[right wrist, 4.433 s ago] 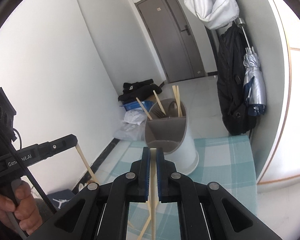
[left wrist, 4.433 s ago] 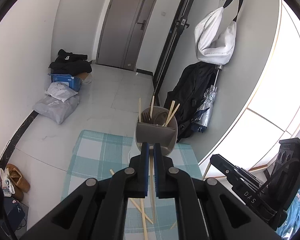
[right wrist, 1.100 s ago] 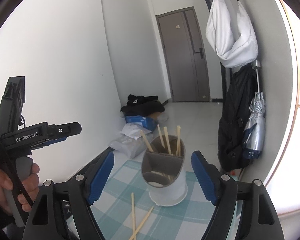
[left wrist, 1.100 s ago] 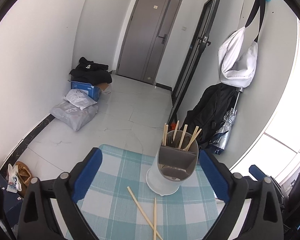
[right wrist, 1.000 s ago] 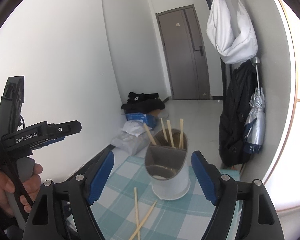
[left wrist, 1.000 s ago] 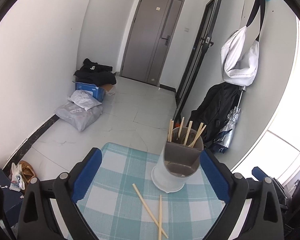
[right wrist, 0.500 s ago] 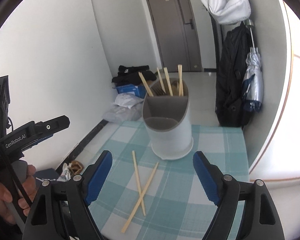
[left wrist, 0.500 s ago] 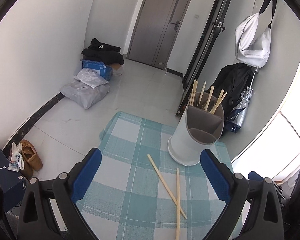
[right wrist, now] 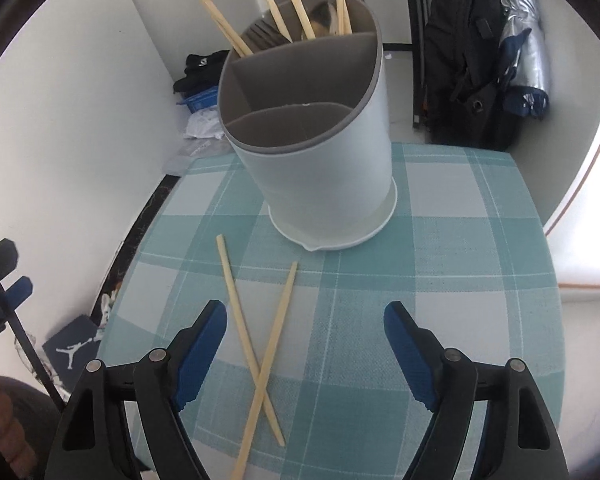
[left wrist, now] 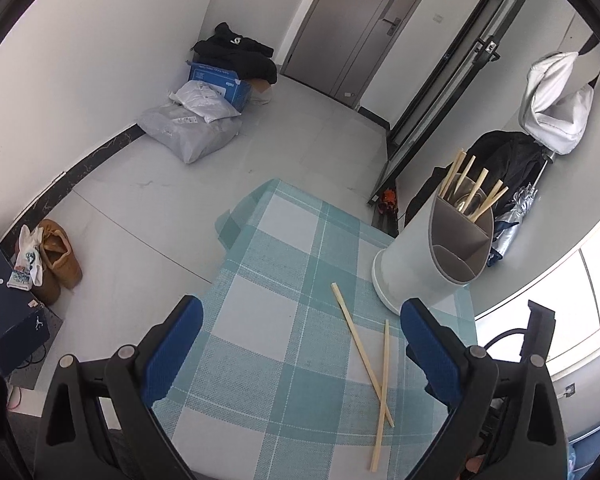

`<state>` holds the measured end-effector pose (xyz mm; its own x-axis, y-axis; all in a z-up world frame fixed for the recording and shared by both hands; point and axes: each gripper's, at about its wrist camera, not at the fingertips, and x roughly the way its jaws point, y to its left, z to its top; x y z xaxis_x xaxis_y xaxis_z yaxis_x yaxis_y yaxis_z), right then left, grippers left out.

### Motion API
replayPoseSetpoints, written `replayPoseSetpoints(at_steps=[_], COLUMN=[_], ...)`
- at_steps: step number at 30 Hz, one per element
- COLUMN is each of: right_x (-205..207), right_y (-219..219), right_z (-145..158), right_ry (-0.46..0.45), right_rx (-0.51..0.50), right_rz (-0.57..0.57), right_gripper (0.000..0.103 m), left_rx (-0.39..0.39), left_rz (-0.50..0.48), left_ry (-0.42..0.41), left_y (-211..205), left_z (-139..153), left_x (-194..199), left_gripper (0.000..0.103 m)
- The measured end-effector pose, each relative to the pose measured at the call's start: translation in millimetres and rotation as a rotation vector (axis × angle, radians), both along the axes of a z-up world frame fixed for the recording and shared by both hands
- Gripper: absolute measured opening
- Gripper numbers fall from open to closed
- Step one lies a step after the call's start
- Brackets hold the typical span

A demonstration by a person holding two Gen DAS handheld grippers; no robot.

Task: Organize utensils
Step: 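Withdraw both open grippers and move toward the last loose chopsticks, then close the right gripper on one wooden chopstick and lift it, then grasp the last chopstick with the left gripper while the right gripper holds its chopstick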

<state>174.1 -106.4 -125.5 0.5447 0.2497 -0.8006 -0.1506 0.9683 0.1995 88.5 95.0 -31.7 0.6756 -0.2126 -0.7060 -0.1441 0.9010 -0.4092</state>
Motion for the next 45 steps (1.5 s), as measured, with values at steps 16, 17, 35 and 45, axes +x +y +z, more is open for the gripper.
replayPoseSetpoints(at_steps=[16,17,35,45], right_x=[30.4,31.6,14.8,9.5], right_y=[43.1,42.7,-26.7,-87.7], right_z=[-34.1,-33.3,-8.1,-2.6], right_ry=[0.024,0.025,0.031,0.002], right_rx=[-0.217,-0.22,0.077,0.358], right_rz=[0.087,0.097,0.097,-0.021], right_gripper=[0.022,0.019,0.004,0.004], left_rx=[-0.091,-0.093,-0.012,0.093], left_rz=[0.026,0.027,-0.015,-0.064], left_ry=[0.077,0.083,0.269,0.377], left_y=[16.8,16.9,-17.1,-58.9], left_z=[-8.6,-9.9,-50.4,-84.7], left_x=[12.0,12.7,48.3,82.5], left_gripper=[0.098,0.098,0.098,0.096])
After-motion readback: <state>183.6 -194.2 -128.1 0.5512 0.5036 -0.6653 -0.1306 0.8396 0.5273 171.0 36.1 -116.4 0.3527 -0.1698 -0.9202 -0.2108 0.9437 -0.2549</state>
